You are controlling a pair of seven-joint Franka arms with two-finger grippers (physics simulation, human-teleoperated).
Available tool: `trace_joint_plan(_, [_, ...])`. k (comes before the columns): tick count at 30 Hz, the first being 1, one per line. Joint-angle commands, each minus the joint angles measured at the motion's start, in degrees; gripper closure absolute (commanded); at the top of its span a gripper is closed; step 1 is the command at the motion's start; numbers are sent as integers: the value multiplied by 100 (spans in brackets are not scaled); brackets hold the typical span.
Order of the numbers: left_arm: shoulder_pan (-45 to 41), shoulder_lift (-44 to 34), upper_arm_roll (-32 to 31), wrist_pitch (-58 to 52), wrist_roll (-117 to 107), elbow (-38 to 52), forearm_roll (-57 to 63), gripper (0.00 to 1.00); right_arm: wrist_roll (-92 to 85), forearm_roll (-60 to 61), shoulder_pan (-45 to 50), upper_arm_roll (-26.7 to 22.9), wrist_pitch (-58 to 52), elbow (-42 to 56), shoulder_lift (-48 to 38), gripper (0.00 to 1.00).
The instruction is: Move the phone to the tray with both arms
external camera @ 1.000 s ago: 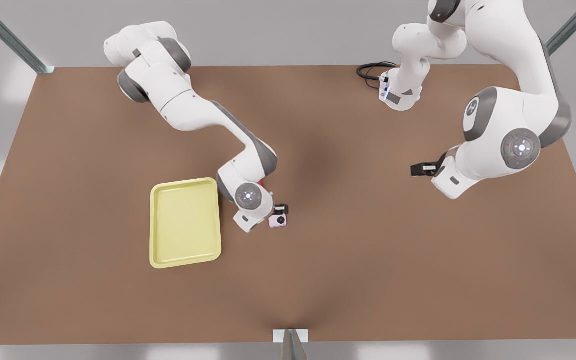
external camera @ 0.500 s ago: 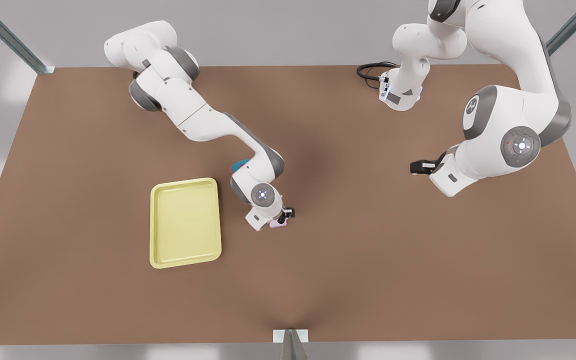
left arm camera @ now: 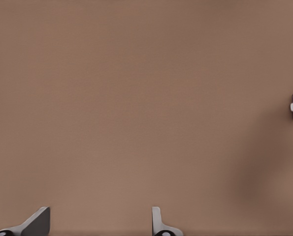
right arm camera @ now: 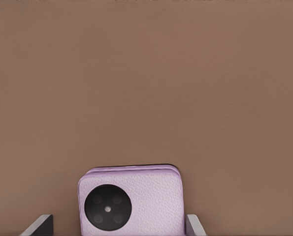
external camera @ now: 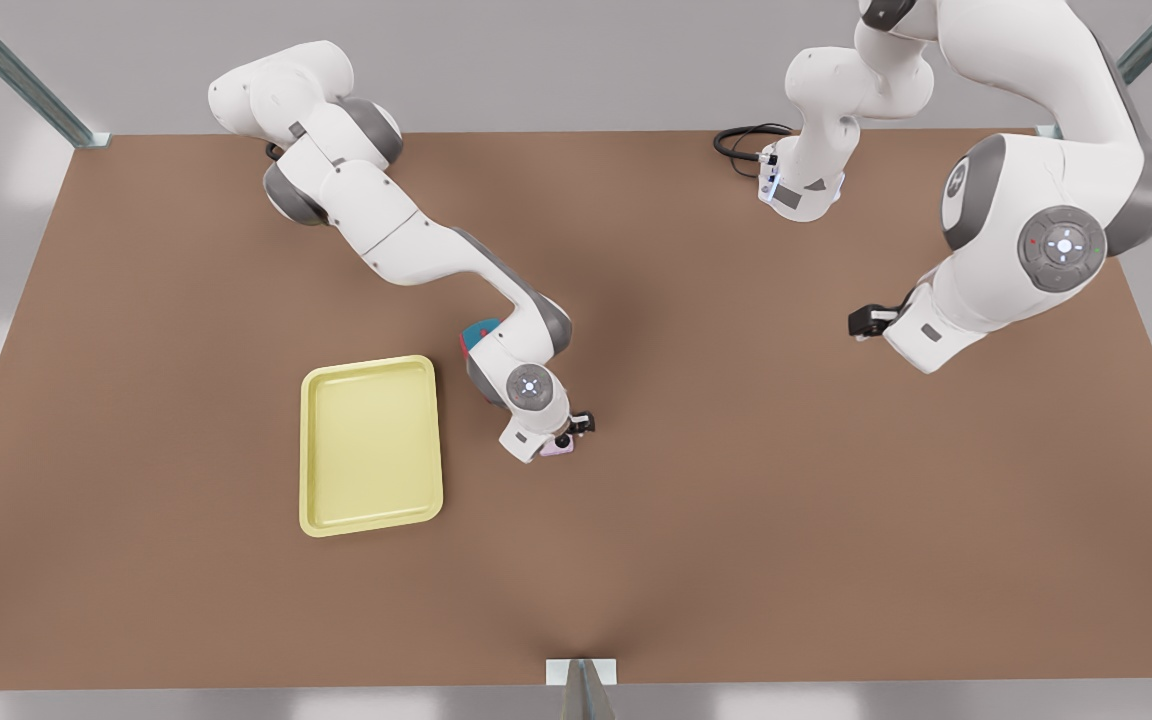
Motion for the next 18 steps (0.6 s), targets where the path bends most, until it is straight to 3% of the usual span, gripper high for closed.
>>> trace_joint_plan(1, [4,5,-2,2,36,2,16,0,-708,-42,0,1,42,3,-8,0])
trace_joint_plan(17, [4,41,7,11,36,2,7,0,-814,-349,44,-17,-2,-112,-8,0])
trace_joint_plan(18, [4,41,7,11,36,2,-1,0,-814,-358,44,-17,16,-120,-8,8])
